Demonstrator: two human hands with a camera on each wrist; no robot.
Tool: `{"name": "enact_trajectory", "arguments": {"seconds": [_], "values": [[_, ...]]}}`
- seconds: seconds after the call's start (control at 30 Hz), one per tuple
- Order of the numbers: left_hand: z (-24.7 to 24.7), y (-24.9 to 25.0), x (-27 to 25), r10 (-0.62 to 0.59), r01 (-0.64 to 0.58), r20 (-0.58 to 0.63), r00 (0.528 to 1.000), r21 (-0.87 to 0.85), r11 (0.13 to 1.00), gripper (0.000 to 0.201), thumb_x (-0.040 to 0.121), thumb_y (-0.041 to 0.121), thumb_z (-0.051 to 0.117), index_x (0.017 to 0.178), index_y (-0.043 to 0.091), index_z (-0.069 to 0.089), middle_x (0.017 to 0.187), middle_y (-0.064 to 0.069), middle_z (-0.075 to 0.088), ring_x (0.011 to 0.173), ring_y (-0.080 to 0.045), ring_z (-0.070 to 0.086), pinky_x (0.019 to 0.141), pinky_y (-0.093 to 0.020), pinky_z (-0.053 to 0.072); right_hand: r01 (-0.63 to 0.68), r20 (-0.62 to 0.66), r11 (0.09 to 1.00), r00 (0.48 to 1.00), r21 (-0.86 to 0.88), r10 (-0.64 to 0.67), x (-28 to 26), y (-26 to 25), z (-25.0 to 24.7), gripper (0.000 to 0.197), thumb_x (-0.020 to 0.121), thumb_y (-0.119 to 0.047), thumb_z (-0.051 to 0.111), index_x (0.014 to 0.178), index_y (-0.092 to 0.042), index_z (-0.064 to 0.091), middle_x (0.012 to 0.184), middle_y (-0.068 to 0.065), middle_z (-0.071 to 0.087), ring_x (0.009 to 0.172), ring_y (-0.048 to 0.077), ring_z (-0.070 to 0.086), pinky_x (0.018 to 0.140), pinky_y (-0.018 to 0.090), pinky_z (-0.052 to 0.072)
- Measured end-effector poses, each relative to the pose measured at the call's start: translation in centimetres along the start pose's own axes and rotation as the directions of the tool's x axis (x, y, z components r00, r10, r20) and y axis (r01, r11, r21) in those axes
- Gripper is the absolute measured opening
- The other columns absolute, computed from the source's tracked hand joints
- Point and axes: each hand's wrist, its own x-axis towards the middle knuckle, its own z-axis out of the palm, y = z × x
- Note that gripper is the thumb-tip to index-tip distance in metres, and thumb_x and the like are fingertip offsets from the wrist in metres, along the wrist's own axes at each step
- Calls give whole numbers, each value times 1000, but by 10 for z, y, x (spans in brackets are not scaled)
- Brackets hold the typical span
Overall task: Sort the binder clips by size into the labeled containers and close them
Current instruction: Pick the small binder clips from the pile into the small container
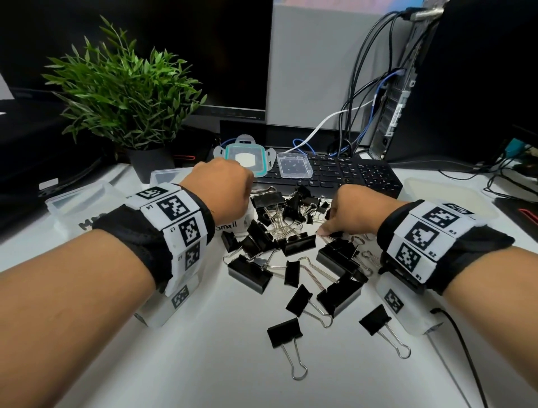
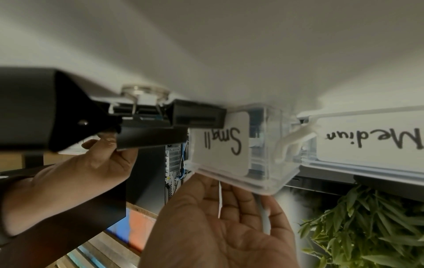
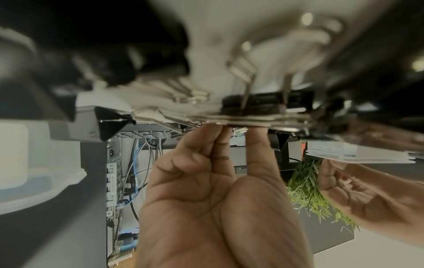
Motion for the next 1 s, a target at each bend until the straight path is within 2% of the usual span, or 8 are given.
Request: {"name": "enact_trajectory", "arguments": {"seconds": [0.37,0.47,0.57,0.63,0.7,0.8,0.93,1.0], "values": [[0,2,0,110,-114,-51,993,-70,991,13,90,24,50,91,21,62,92,5,57,98,-18,53,85,-34,46,66,7,998,998,-23,-66,-2,1,-1,18,85,-7,62,101,-6,70,96,6,69,74,16,55,56,20,44],[0,4,0,182,-185,-37,983,-94,978,14,91,24,50,93,20,63,89,6,54,95,-15,51,83,-30,46,72,-36,997,997,-32,-73,-2,-1,-1,21,91,-17,58,103,-3,69,104,12,68,78,20,56,57,23,44],[1,5,0,223,-225,-37,974,-101,969,14,91,23,50,92,21,63,89,7,53,91,-12,48,79,-27,43,37,-14,994,999,-105,-38,-1,-2,0,34,87,-33,66,105,-4,69,104,10,69,95,25,63,74,29,50],[2,5,0,230,-233,-35,972,-111,966,13,91,23,50,91,22,63,89,8,52,89,-10,45,78,-25,41,39,-8,994,999,-105,-40,-1,-2,0,35,82,-30,72,106,-5,69,105,9,69,100,25,63,81,30,50],[2,5,0,234,-236,-34,972,-118,965,13,91,23,50,91,22,63,88,9,52,88,-9,44,77,-24,40,72,-4,994,997,-78,-73,-3,-2,-1,27,80,-22,74,101,-6,70,100,7,69,96,23,64,79,30,52],[1,5,0,240,-241,-25,970,-122,963,12,91,23,51,93,22,63,89,10,51,89,-8,43,77,-23,39,121,-66,992,991,36,-119,-5,-1,-2,11,77,-12,74,82,-11,64,77,1,63,76,18,59,62,24,47],[1,6,-1,240,-240,-13,971,-145,960,11,90,24,53,95,23,63,88,12,49,89,-7,44,81,-28,44,208,-181,969,966,131,-182,-3,1,1,17,77,-2,67,74,-16,56,67,-5,56,64,12,52,53,18,41],[1,8,-2,249,-247,-8,968,-161,956,8,90,27,55,94,24,62,87,13,48,88,-7,46,78,-26,43,289,-250,939,938,185,-239,-4,-1,1,18,76,1,65,77,-16,58,68,-5,56,63,12,53,58,20,45]]}}
